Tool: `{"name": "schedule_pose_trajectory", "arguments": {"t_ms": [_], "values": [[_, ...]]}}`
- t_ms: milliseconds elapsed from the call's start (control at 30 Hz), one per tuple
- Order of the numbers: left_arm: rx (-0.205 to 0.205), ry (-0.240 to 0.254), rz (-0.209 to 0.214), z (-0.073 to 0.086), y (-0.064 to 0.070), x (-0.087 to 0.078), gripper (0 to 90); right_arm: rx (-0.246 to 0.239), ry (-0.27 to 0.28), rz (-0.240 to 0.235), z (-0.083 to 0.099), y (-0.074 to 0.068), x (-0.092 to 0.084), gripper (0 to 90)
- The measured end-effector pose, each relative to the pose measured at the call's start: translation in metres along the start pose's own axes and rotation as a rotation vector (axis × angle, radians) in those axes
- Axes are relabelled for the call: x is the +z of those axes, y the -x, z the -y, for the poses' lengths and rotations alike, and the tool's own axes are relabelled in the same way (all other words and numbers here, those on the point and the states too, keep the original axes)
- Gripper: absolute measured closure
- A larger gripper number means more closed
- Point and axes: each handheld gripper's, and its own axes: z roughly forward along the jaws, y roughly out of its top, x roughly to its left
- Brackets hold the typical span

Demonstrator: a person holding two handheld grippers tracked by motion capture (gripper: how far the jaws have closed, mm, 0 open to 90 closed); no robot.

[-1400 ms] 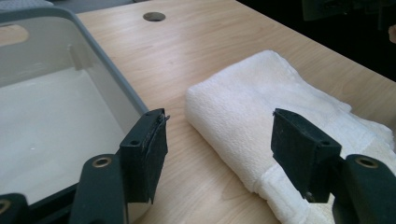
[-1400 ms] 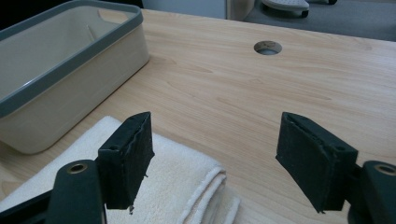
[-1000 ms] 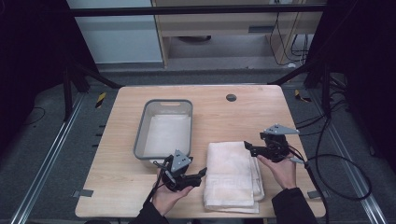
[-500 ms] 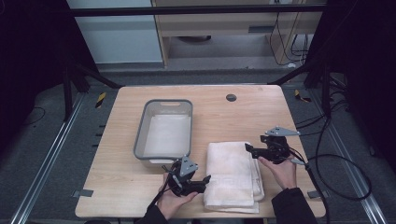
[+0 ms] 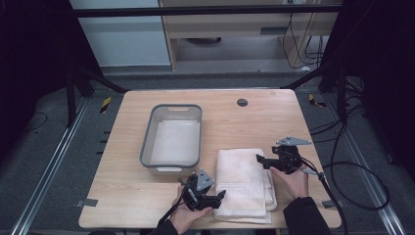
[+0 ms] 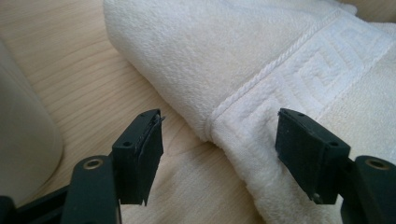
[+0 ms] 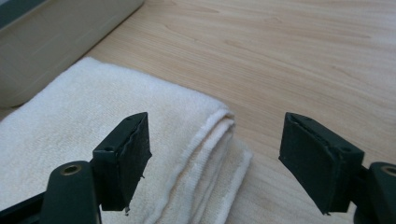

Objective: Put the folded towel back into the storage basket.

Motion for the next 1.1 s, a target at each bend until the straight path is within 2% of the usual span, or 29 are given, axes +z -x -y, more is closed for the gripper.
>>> {"name": "schedule_pose_trajectory", "arguments": {"t_ms": [133,333,833,1100], "values": [[0.002,-0.003,0.004,0.001,0.001,0.003,31.0,0.026,-0.015,0.000,0.005,0.003,0.004,25.0],[0.001,-0.025,0.007,0.006,0.004,0.010,30.5,0.031,-0.042,-0.007,0.009,0.002,0.013,25.0],[-0.059,-0.058,0.038,0.006,-0.001,0.018,30.0,0.029,-0.098,-0.001,0.017,-0.002,0.027,27.0],[-0.068,-0.061,0.055,0.007,-0.003,0.021,29.6,0.059,-0.128,-0.009,0.017,0.000,0.030,28.2]]}}
